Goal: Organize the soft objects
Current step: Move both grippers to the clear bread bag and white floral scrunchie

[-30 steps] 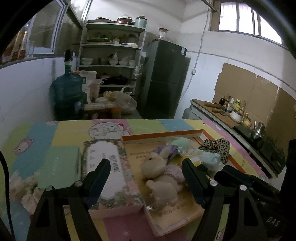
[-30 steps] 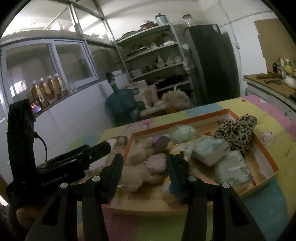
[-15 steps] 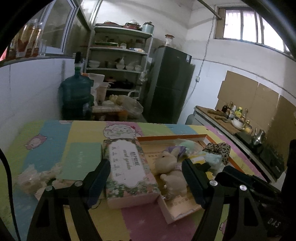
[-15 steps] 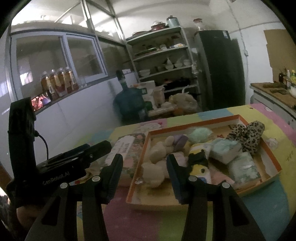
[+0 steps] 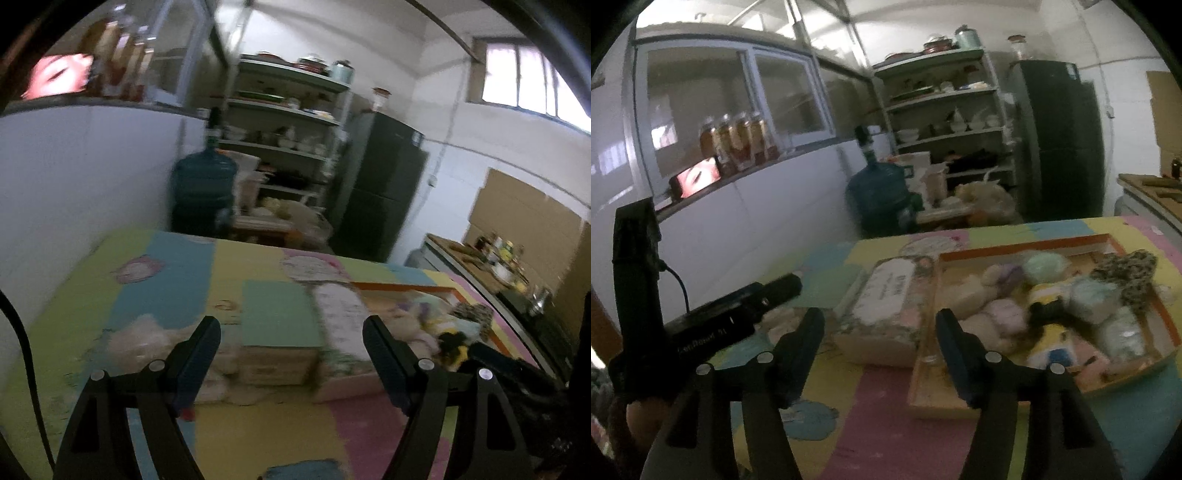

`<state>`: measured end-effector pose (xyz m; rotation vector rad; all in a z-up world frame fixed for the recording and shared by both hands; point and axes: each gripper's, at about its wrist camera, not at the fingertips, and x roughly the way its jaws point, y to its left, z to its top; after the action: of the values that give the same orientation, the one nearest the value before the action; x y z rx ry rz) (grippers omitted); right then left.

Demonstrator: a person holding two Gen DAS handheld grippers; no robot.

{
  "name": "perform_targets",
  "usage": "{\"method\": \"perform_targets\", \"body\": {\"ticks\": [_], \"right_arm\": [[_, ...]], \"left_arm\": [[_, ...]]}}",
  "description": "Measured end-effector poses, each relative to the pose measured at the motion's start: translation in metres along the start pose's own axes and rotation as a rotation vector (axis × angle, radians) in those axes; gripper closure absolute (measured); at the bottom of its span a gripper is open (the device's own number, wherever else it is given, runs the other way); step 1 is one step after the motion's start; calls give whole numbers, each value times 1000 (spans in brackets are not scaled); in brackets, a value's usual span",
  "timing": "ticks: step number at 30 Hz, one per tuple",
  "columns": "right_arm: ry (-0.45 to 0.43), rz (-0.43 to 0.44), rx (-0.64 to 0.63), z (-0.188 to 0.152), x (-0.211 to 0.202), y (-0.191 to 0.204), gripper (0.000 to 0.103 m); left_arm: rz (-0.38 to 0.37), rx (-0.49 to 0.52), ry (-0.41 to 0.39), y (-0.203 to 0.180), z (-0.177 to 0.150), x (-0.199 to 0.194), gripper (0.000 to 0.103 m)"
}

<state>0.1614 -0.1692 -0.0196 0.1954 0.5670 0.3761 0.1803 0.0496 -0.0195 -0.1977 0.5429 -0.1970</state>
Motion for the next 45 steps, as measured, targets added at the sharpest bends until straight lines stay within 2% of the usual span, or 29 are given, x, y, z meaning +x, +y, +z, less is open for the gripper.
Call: {"method": "perform_targets", "body": {"ticks": [3, 11, 18, 22, 27, 29, 35, 37, 39, 42, 44, 45], "right_arm": [[27, 31, -13, -4, 12, 14, 28], [93, 120, -47, -13, 42, 52, 28], [161, 157, -33, -23, 68, 68, 28], [171, 150, -44, -23, 74, 73, 28], [191, 143, -56, -24, 82, 79, 28], [198, 140, -61, -25, 85, 81, 28], [219, 140, -70, -26, 98, 85, 28], [238, 143, -72, -28, 105, 87, 28], [256, 147, -74, -30, 111, 89, 28], [273, 154, -79, -31, 120, 93, 28], [281, 158, -83, -33, 125, 96, 28], [288, 160, -82, -34, 128, 97, 28]], "left_arm": [[34, -37, -14, 27, 0, -8, 17], [117, -100, -13, 89, -4, -19, 16], [136, -92, 22, 115, -6, -10, 16], [128, -56, 77, 122, -6, 5, 16], [117, -33, 188, 131, -8, 38, 17], [91, -46, 203, 134, -9, 47, 17], [96, -42, 253, 138, -11, 70, 17], [79, -42, 264, 140, -13, 74, 21], [52, -60, 279, 143, -15, 77, 33], [9, -101, 250, 150, -15, 72, 34], [-17, -131, 233, 156, -15, 69, 42], [-16, -144, 231, 159, -15, 68, 43]]}}
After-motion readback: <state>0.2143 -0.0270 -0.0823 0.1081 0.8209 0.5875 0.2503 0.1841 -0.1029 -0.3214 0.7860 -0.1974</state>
